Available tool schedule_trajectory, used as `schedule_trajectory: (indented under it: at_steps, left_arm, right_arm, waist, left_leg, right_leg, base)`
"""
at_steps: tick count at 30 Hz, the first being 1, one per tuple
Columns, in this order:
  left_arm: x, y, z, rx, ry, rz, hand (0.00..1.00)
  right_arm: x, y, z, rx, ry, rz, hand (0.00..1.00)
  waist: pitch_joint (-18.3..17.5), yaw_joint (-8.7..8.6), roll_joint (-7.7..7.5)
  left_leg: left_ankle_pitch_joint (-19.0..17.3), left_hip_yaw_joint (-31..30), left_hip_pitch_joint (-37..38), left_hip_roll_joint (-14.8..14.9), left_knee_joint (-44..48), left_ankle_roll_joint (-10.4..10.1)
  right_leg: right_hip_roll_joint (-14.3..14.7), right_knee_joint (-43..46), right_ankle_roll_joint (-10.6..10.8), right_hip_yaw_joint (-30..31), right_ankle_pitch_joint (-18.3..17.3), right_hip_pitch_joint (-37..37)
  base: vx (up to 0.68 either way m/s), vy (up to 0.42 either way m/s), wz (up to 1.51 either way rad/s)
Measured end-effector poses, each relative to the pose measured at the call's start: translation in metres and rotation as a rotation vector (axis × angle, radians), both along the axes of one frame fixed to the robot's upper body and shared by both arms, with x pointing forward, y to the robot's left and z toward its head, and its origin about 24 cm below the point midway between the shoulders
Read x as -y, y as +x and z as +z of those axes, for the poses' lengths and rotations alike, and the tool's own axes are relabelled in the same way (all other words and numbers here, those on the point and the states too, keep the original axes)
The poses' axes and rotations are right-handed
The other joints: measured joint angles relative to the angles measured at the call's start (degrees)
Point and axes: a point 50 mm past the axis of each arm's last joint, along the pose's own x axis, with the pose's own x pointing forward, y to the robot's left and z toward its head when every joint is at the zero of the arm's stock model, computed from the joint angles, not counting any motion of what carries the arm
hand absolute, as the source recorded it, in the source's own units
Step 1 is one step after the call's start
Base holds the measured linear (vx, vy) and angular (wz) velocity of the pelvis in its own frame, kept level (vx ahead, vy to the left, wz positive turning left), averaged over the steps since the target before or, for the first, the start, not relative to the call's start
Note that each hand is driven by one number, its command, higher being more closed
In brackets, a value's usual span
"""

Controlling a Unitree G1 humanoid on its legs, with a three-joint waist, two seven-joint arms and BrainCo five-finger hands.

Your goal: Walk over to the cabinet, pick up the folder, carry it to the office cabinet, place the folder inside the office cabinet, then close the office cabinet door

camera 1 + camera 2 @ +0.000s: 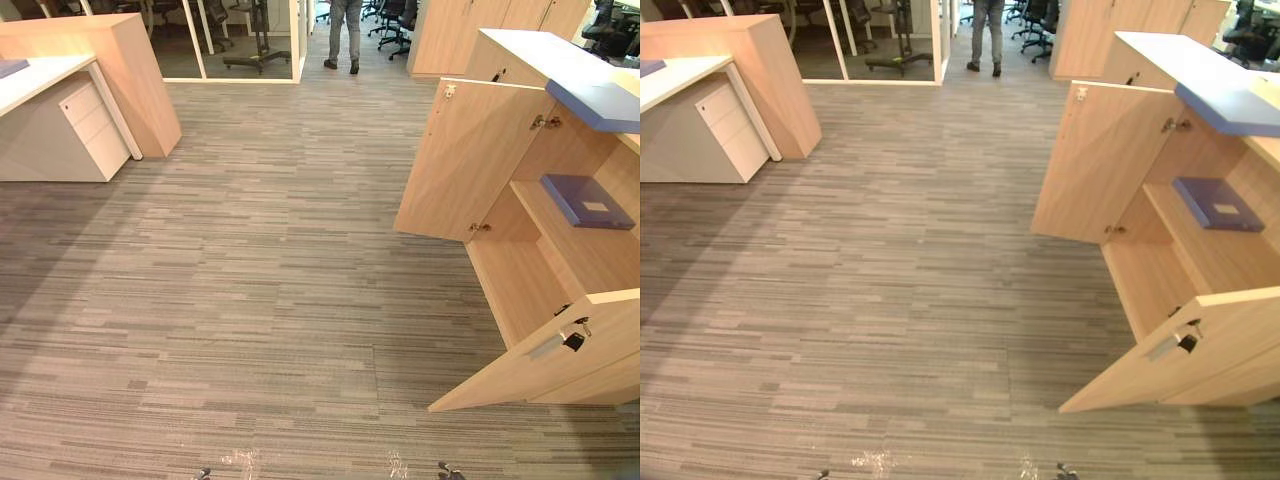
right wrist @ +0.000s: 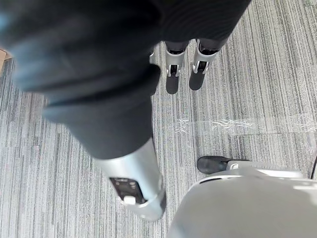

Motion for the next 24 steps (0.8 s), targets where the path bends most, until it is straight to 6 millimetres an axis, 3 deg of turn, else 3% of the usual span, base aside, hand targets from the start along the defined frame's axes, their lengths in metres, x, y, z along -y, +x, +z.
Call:
schedule_trajectory:
  at_steps: [12, 24]
  left_arm:
    - [0.0001, -0.0020, -0.0002, 0.014, -0.050, 0.048, 0.00]
    - [0.0018, 0.0049, 0.0023, 0.028, 0.018, -0.080, 0.00]
  right_arm:
    - [-0.0004, 0.0052, 0.0008, 0.013, 0.002, 0.004, 0.00]
    - [-0.0010, 0.0089, 0.0018, 0.028, -0.028, 0.028, 0.00]
  waist:
    - [0.00, 0.03, 0.01]
    - [0.16, 0.13, -0.24]
  left_leg:
    - [0.18, 0.17, 0.35, 0.01, -0.46, -0.21]
    - [0.30, 0.13, 0.69, -0.04, -0.92, -0.21]
  right_leg:
    - [-0.05, 0.10, 0.19, 0.03, -0.05, 0.01]
    - [-0.03, -0.35, 0.12, -0.07, 0.00, 0.38]
  base:
    - [0.00, 0.000, 0.00]
    - [0.00, 0.000, 0.00]
